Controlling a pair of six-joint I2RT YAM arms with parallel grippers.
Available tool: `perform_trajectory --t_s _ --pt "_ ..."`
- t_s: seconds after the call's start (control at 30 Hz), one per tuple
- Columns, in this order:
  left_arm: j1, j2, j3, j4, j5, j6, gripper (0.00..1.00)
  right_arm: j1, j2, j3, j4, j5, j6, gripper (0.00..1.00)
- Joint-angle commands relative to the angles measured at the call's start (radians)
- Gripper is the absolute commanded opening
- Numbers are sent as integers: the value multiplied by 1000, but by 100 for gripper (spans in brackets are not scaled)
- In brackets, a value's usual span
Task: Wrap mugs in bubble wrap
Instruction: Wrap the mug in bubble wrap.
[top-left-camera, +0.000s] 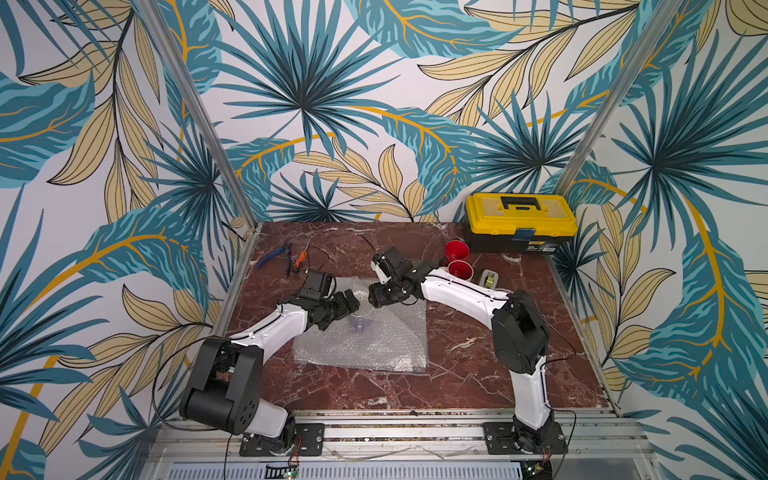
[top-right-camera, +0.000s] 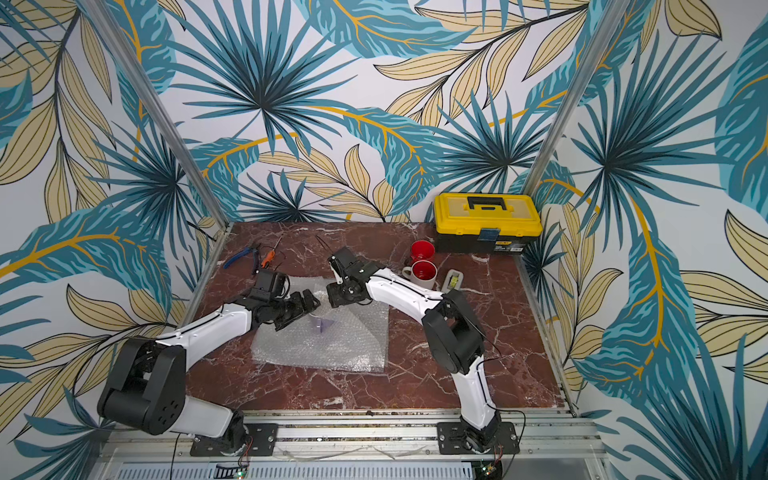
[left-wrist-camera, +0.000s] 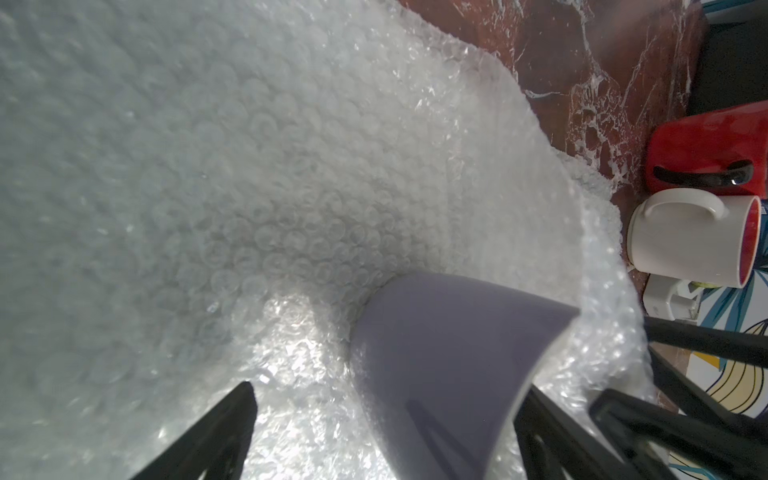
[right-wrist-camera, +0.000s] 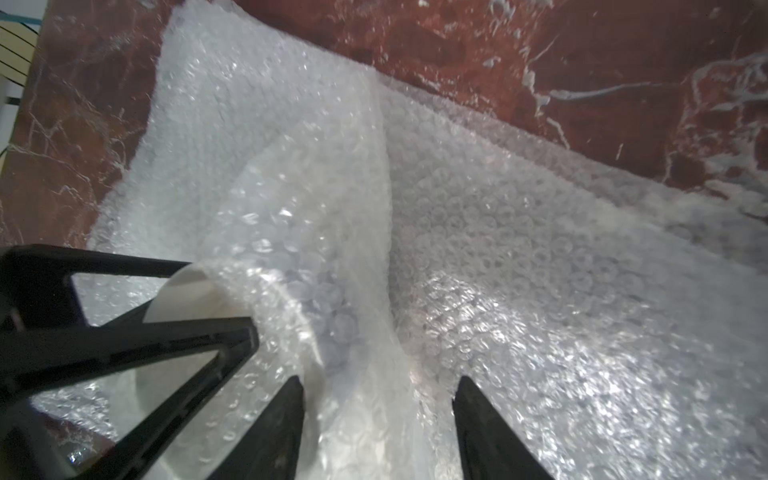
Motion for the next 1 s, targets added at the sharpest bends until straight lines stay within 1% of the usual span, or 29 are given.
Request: perform_trajectory --t_s 0.0,0.27,0.43,0.57,0.67,0.77,0.83,0.97 --pt "0 5 -20 9 -9 2 96 10 33 22 -43 -34 -21 59" --pt "1 21 -6 11 -13 3 96 16 107 75 -124 28 -19 59" --pt "0 40 9 11 -28 1 96 18 132 85 -124 16 -17 58" --pt "0 60 25 15 -30 -4 96 18 125 93 -110 -25 -15 58" --pt "1 67 30 15 -32 -6 96 18 78 81 -80 -45 -13 58" --pt "0 68 29 19 -31 -10 96 18 -12 32 -34 -45 -9 60" --pt "0 68 29 20 -28 -7 96 18 -87 -29 7 -29 0 62" --pt "0 67 30 20 -28 -7 96 18 -260 -235 115 3 30 64"
